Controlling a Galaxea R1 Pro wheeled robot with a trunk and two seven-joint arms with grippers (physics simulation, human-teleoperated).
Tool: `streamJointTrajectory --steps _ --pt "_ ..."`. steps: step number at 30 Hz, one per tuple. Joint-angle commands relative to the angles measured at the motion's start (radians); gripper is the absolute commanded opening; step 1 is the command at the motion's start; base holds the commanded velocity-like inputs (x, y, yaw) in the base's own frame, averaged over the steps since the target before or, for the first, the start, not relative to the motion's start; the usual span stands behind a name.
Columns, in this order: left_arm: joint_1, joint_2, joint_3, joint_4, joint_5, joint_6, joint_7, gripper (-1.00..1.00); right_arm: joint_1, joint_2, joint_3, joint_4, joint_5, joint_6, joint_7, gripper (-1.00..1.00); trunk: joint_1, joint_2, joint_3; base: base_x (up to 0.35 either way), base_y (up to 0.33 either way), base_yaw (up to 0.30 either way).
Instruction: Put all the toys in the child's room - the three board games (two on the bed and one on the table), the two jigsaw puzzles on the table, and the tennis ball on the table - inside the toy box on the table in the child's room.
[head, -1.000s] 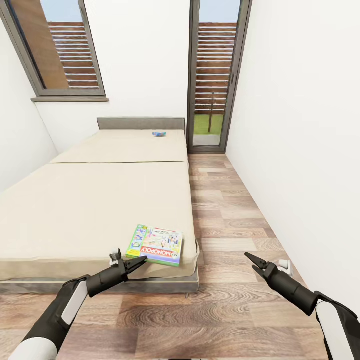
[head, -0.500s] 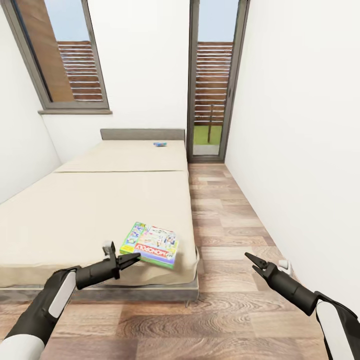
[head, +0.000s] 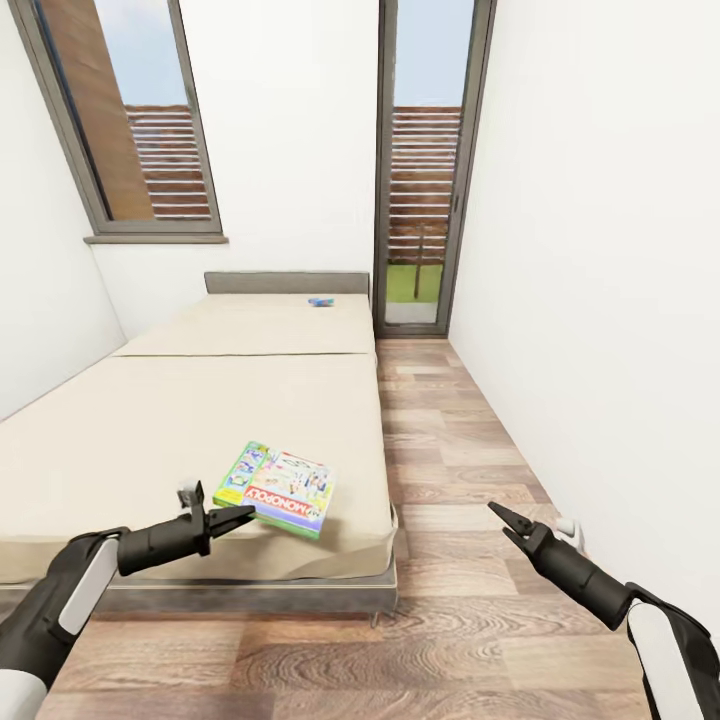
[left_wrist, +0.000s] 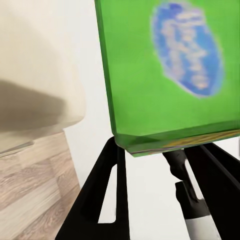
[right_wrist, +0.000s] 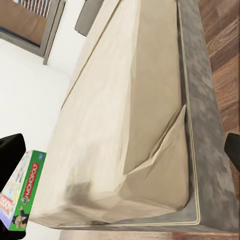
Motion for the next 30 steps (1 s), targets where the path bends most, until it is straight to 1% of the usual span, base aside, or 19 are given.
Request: streamJointTrajectory --steps 1,4,7,9,16,30 --pt "-0.001 -0.002 0.001 -0.001 0.0 0.004 -0.003 -1.0 -0.001 0.0 -0.003 0.0 0.001 0.012 0.003 1.0 0.0 0.0 -0.001 0.0 0.0 0.0" --pt "0.0 -0.004 0.002 -0.003 0.003 0.005 -0.001 -1.0 -0.001 0.013 -0.004 -0.001 0.002 -0.003 0.004 1.0 0.0 0.0 -0.001 0.0 0.0 0.0" --pt "0.001 -0.004 0.003 -0.003 0.004 0.005 0.0 -1.0 -0.001 0.016 -0.004 -0.001 0.001 -0.019 0.007 1.0 0.0 0.0 -0.001 0.0 0.0 0.0" --pt "0.001 -0.004 0.003 -0.003 0.004 0.005 0.0 -1.0 -0.001 0.017 -0.004 -0.001 0.001 -0.03 0.008 1.0 -0.002 0.001 0.007 0.0 0.0 0.0" --pt "0.0 -0.004 0.003 -0.003 0.003 0.005 0.001 -1.0 -0.001 0.018 -0.003 -0.001 0.001 -0.069 0.01 1.0 -0.028 0.05 0.029 0.0 0.0 0.0" --pt "0.001 -0.002 0.003 -0.003 0.002 0.005 0.001 -1.0 -0.001 0.018 -0.003 -0.001 0.003 -0.073 0.01 1.0 -0.082 0.148 0.073 0.0 0.0 0.0"
